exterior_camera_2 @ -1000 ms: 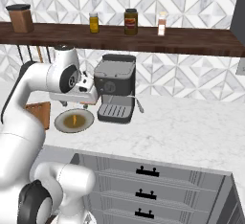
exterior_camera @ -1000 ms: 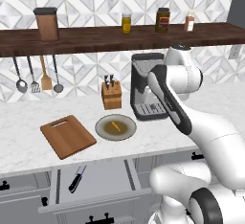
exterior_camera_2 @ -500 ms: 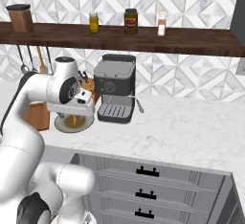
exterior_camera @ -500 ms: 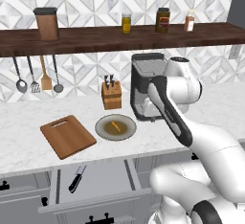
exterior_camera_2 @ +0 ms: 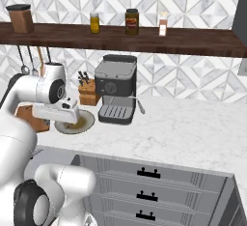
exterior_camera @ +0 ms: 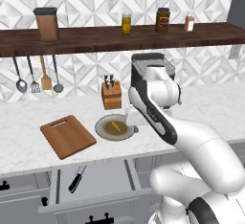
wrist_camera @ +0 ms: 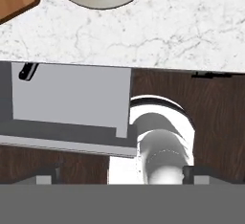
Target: Pick up the knife from the drawer and place it on the cutting board. Then place the meat from the plate to the cutting board.
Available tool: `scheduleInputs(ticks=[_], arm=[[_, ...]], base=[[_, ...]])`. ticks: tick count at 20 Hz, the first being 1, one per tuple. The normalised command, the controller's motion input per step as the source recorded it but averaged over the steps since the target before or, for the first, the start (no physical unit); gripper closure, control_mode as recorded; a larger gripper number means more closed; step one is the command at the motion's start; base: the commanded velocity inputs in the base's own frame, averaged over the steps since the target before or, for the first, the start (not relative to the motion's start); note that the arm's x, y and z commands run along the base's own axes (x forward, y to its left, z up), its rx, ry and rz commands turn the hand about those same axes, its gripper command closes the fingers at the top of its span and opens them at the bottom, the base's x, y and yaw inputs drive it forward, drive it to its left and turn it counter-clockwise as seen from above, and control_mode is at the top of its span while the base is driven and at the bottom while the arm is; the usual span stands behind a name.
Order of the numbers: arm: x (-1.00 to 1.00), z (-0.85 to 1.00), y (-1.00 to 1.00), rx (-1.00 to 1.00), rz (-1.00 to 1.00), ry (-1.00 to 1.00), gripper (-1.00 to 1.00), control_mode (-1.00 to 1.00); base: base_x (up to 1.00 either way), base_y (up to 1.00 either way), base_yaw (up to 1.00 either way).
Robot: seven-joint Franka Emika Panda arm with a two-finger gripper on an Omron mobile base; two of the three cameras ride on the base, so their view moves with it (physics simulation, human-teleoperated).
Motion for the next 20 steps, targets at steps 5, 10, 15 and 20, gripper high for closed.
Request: scheduleInputs(ticks=[5, 10, 15, 20], arm=[[-0.03, -0.27, 0.42, 0.0, 0.0, 0.17, -1.0, -1.0], [-0.27, -0.23, 0.19, 0.0, -0.01, 0.05, -1.0, -1.0], [0.0, -0.01, 0.0, 0.0, -0.03, 0.0, -1.0, 1.0], [0.0, 0.0, 0.0, 0.0, 0.0, 0.0, -1.0, 1.0]], base=[[0.0, 0.0, 0.0], [0.0, 0.0, 0.0], [-0.01, -0.03, -0.02], [-0.05, -0.63, -0.14]])
